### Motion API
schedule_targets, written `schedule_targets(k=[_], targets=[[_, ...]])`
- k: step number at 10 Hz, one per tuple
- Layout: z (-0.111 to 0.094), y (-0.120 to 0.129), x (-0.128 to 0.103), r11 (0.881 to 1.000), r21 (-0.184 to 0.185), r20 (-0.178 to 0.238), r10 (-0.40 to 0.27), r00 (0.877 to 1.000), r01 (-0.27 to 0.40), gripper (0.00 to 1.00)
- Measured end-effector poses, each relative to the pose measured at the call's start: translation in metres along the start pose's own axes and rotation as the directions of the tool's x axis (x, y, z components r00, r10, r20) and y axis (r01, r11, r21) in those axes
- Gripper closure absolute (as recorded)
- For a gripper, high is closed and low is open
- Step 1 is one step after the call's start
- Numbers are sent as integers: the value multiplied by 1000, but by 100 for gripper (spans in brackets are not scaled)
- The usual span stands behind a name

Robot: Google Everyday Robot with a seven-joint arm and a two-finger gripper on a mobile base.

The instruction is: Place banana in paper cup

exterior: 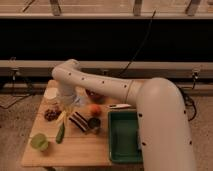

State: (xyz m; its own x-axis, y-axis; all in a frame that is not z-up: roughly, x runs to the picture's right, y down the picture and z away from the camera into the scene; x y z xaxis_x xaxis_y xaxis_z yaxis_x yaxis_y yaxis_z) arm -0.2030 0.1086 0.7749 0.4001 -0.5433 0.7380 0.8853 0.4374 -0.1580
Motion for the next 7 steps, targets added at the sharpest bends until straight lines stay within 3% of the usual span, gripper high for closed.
schedule_targets(k=[5,7], targets=[[-46,-19,57,993,107,-54,53,997,-47,100],[-46,-33,68,990,134,-60,61,996,-52,100]])
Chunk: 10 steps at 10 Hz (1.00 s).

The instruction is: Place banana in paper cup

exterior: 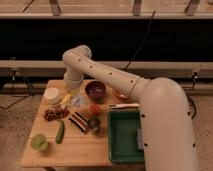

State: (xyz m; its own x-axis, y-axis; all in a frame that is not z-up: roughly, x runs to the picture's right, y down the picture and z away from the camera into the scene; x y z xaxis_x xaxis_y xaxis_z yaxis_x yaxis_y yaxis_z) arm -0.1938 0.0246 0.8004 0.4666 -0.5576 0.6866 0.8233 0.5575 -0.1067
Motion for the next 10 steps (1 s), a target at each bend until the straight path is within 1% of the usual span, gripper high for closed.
schedule_targets(k=[2,4,6,7,8,10], targets=[[16,-23,3,1000,27,6,-2,1000,2,100],[27,-39,3,999,42,14,-7,1000,6,100],[30,-59,1,998,57,16,-24,1000,23,100],[30,-64,1,998,61,15,-29,999,28,100],[32,-77,-1,997,68,15,-42,999,41,100],[34,-93,-3,995,75,16,-60,998,59,100]])
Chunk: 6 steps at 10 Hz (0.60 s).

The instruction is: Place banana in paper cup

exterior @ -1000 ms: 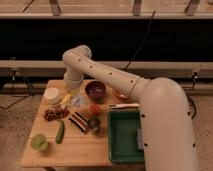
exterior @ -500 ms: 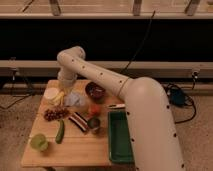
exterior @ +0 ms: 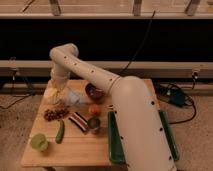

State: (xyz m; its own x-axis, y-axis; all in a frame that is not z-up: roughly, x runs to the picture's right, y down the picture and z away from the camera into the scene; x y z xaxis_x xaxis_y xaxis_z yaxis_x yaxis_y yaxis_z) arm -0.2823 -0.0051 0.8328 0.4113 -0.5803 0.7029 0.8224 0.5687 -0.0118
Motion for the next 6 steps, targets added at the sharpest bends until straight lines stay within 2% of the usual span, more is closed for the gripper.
schedule_targets(k=[3,4,6], targets=[[13,-24,-1,1000,5,1,-23,1000,23,99],[16,-27,1,1000,6,-3,-23,1000,23,93],[24,-30,4,1000,6,-7,-21,1000,21,73]])
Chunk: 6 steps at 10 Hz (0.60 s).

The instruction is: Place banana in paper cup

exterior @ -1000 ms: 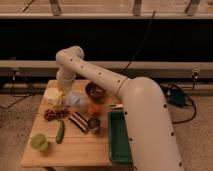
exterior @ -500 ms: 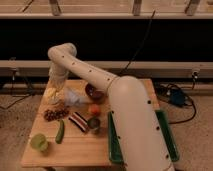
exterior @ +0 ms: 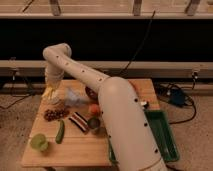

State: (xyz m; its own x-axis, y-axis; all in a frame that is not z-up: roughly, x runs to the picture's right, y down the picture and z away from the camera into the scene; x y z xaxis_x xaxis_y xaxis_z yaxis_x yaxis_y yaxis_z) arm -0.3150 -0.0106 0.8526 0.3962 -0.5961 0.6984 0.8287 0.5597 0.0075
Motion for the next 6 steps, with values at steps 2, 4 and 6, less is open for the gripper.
schedule_targets(k=[2,4,6], targets=[[9,-2,0,1000,-5,2,-1,1000,1,51],[15,-4,0,1000,-10,4,-4,1000,4,35],[20,-6,0,1000,-17,5,-10,1000,10,20]])
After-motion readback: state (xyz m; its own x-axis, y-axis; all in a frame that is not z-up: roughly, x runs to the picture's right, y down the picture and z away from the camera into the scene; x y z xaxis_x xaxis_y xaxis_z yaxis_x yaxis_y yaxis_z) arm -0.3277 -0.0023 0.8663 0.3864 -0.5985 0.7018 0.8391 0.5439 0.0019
